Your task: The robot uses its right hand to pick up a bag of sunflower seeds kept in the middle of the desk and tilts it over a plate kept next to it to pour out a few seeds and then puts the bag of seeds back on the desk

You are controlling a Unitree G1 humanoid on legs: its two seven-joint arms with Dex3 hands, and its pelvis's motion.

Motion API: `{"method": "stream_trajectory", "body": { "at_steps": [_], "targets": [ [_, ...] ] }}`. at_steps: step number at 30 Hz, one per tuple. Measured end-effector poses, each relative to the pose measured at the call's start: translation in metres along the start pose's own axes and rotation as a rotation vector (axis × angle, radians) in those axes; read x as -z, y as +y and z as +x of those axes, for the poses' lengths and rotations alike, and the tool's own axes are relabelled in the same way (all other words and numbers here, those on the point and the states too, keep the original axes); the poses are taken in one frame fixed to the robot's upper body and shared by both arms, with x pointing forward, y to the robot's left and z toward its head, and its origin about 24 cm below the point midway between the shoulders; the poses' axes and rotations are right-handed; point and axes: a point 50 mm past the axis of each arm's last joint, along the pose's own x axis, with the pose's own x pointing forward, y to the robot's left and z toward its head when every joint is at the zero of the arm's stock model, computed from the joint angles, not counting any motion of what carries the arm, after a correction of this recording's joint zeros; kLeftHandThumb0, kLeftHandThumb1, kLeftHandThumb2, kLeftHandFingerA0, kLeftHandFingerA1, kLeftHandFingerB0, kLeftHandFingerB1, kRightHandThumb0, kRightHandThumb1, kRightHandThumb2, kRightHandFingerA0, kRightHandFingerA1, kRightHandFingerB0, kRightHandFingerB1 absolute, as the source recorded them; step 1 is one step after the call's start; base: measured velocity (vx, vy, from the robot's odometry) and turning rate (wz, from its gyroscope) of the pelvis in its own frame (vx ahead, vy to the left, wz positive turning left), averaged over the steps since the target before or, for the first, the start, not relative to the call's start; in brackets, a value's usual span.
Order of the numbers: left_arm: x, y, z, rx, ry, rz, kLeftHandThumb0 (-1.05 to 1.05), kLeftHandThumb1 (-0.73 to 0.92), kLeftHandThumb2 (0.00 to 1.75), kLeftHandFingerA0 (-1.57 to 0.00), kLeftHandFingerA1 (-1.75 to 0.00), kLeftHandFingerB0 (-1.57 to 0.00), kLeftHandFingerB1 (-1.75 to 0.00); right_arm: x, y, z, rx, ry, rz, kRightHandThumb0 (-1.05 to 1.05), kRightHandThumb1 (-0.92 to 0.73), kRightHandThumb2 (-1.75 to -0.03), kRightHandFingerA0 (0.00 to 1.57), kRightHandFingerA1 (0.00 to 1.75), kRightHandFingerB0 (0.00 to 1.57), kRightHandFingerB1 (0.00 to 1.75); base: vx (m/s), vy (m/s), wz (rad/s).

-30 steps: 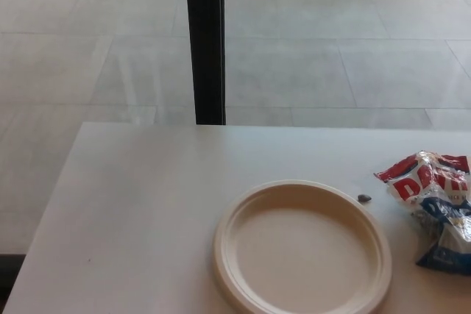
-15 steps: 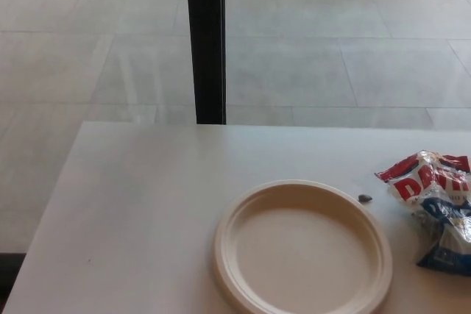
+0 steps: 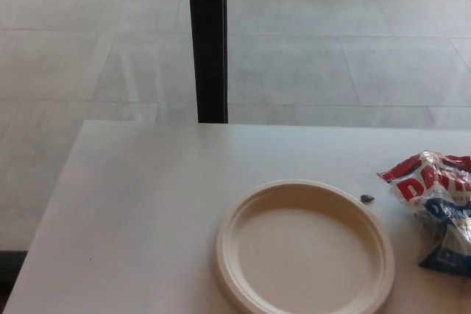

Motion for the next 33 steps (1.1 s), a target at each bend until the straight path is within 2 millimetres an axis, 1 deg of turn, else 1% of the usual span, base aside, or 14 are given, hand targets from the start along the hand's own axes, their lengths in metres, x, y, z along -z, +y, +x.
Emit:
{"method": "stream_trajectory", "body": {
  "at_steps": [5,6,10,13,15,16,17,24,26,27,29,30,32,33],
  "targets": [
    [0.001,0.0,0.0,-0.001,0.002,-0.001,-0.91,0.85,0.66,-0.56,-0.64,-0.33,-0.4,0.004,0.038,0.009,-0.138,0.062,-0.05,-0.89,-0.72,-0.62,0.0,0.17,0.0,0.23,0.0,0.0,0.0],
    [0.001,0.0,0.0,-0.001,0.001,-0.001,-0.89,0.68,1.1,-0.52,-0.69,-0.27,-0.51,0.005,0.045,0.01,-0.16,0.077,-0.061,-0.93,-0.6,-0.98,0.01,0.13,0.12,0.15,0.0,0.0,0.0],
    [0.001,0.001,0.0,-0.003,0.0,-0.008,-0.87,0.67,1.09,-0.58,-0.72,-0.27,-0.5,0.013,0.066,0.014,-0.229,0.143,-0.107,-0.88,-0.73,-0.62,0.0,0.22,0.09,0.26,0.0,0.0,0.0],
    [0.001,0.001,0.0,-0.005,-0.001,-0.012,-0.89,0.86,0.66,-0.5,-0.56,-0.31,-0.37,0.019,0.075,0.016,-0.254,0.192,-0.14,-0.84,-0.57,-0.99,0.0,0.21,0.13,0.32,0.0,0.0,0.0],
    [0.001,0.001,0.0,-0.005,-0.001,-0.015,-0.94,0.7,1.09,-0.54,-0.68,-0.29,-0.51,0.026,0.079,0.018,-0.259,0.241,-0.166,-0.86,-0.73,-0.63,0.0,0.3,0.13,0.25,0.0,0.0,0.0],
    [0.001,0.001,0.0,-0.005,-0.001,-0.017,-0.88,0.85,0.65,-0.6,-0.67,-0.33,-0.39,0.029,0.08,0.018,-0.259,0.26,-0.176,-0.82,-0.56,-0.99,0.0,0.22,0.12,0.34,0.0,0.0,0.0],
    [0.001,0.002,-0.001,-0.006,-0.002,-0.021,-0.94,0.73,1.11,-0.57,-0.7,-0.29,-0.51,0.035,0.081,0.019,-0.255,0.295,-0.194,-0.85,-0.57,-0.99,0.04,0.22,0.1,0.33,0.0,0.0,0.0],
    [0.001,0.002,-0.001,-0.008,-0.008,-0.026,-0.91,0.86,0.66,-0.54,-0.62,-0.33,-0.38,0.054,0.083,0.024,-0.212,0.429,-0.309,-0.9,-0.76,-0.64,0.07,0.42,0.17,0.27,0.0,0.0,0.0],
    [0.002,0.001,-0.001,-0.008,-0.008,-0.03,-0.91,0.86,0.66,-0.56,-0.68,-0.35,-0.39,0.056,0.084,0.026,-0.196,0.442,-0.333,-0.89,-0.59,-0.98,0.06,0.5,0.09,0.4,0.0,0.0,0.0],
    [0.002,0.001,-0.001,-0.008,-0.008,-0.032,-0.95,0.73,1.12,-0.49,-0.69,-0.28,-0.5,0.056,0.084,0.027,-0.19,0.448,-0.342,-0.87,-0.59,-0.98,0.06,0.49,0.09,0.41,0.0,0.0,0.0],
    [0.002,0.0,0.0,-0.006,-0.008,-0.032,-0.9,0.87,0.66,-0.51,-0.62,-0.35,-0.39,0.056,0.087,0.029,-0.18,0.453,-0.353,-0.88,-0.75,-0.64,0.06,0.48,0.17,0.29,0.0,0.0,0.0],
    [0.002,0.0,0.0,-0.006,-0.008,-0.032,-0.85,0.67,1.09,-0.52,-0.7,-0.28,-0.52,0.057,0.088,0.029,-0.176,0.458,-0.356,-0.39,-0.33,-0.98,0.05,0.55,0.0,0.49,0.0,0.0,0.0],
    [0.002,0.0,0.0,-0.005,-0.008,-0.03,-0.89,0.88,0.67,-0.52,-0.62,-0.32,-0.39,0.059,0.092,0.028,-0.169,0.465,-0.361,-0.39,-0.33,-0.98,0.06,0.56,0.0,0.49,0.0,0.0,0.0],
    [0.002,0.0,0.0,-0.004,-0.008,-0.027,-0.91,0.71,1.11,-0.49,-0.67,-0.26,-0.5,0.059,0.095,0.028,-0.161,0.464,-0.365,-0.86,-0.75,-0.63,0.09,0.51,0.22,0.29,0.0,0.0,0.0]
  ]
}}
